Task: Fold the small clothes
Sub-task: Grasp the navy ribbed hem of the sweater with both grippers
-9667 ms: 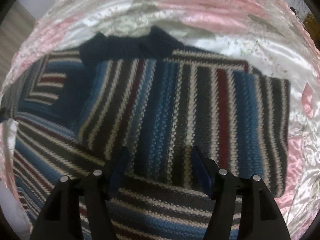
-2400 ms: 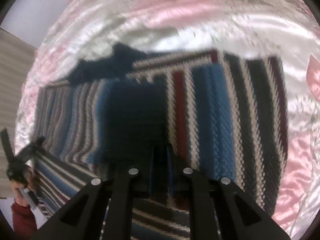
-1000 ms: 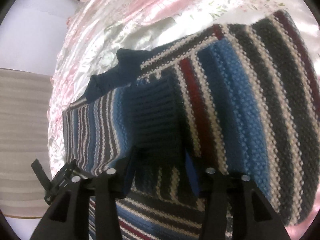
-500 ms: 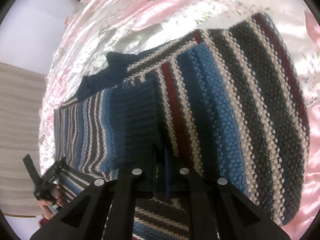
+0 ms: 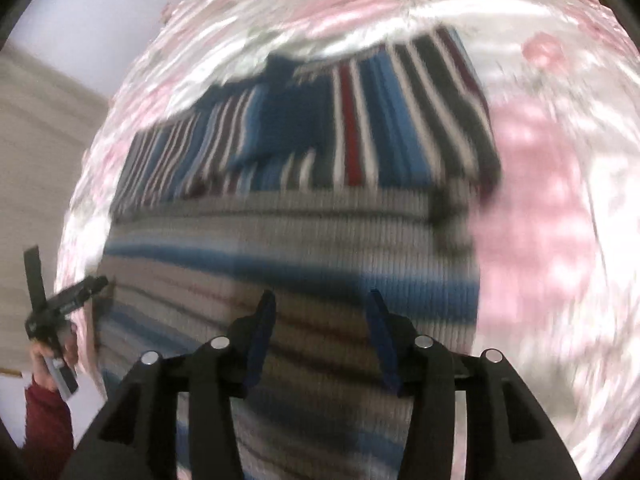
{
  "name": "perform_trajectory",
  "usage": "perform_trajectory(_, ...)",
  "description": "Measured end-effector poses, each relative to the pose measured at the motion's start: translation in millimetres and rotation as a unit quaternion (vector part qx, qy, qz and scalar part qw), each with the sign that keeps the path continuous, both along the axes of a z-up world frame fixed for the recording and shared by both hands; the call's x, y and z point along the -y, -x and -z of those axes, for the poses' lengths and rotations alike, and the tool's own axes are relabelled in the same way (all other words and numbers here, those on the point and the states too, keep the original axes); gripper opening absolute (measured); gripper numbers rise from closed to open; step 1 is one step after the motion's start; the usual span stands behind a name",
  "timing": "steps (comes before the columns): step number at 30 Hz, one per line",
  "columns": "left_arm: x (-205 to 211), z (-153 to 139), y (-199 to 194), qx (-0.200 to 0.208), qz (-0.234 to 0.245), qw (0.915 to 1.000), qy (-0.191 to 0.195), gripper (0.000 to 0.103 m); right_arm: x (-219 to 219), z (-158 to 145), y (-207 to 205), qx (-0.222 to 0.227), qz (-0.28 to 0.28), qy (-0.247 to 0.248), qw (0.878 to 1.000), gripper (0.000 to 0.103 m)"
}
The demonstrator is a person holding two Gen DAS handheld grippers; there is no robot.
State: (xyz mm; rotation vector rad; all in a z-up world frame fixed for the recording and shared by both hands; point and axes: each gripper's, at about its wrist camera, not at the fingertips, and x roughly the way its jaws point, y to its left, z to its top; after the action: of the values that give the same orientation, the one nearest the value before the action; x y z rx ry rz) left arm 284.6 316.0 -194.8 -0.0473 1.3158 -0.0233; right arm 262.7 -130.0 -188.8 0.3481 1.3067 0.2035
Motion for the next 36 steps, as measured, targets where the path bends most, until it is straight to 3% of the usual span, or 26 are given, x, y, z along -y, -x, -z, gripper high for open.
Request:
perform_trajectory(6,-12.7,-0.9,68.4,-0.019,0.008,0.9991,-0.037,0.098,-9.9,-1.3,85.5,-0.006,0.017,0.003,1.000,0.048)
perform_trajectory(9,-23.4,-1.5,93.5,-0.029,-0.004,0.9993,-0.021,0.098,-12.4,-0.2,117.1,-0.015,0.021,-0.008,1.000,0.050)
perform_trajectory(13,-31.7,0.9,116.1,-0.040,-0.016,0.9990,-0.012,0.098,-14.2,4.6,147.2,-0.027,0.030,0.024,0.999,0.053)
perform_trajectory(16,-34.5,2.6,130.9,-0.043,-0.016,0.9989,-0.007,0.098,-12.8,8.0,165.5,-0.036,0.039,0.002,0.999,0.053)
perform_trajectory(24,-34.1,15.5,160.2,-0.069,-0.022,0.9970,0.028,0.098,-16.9,12.9,192.3,-0.042,0.037,0.014,0.998,0.059)
perform_trajectory(36,-33.4,22.1,189.1,-0.076,-0.045,0.9926,0.083,0.096,-14.8,27.7,216.3,-0.064,0.046,-0.010,0.997,0.061)
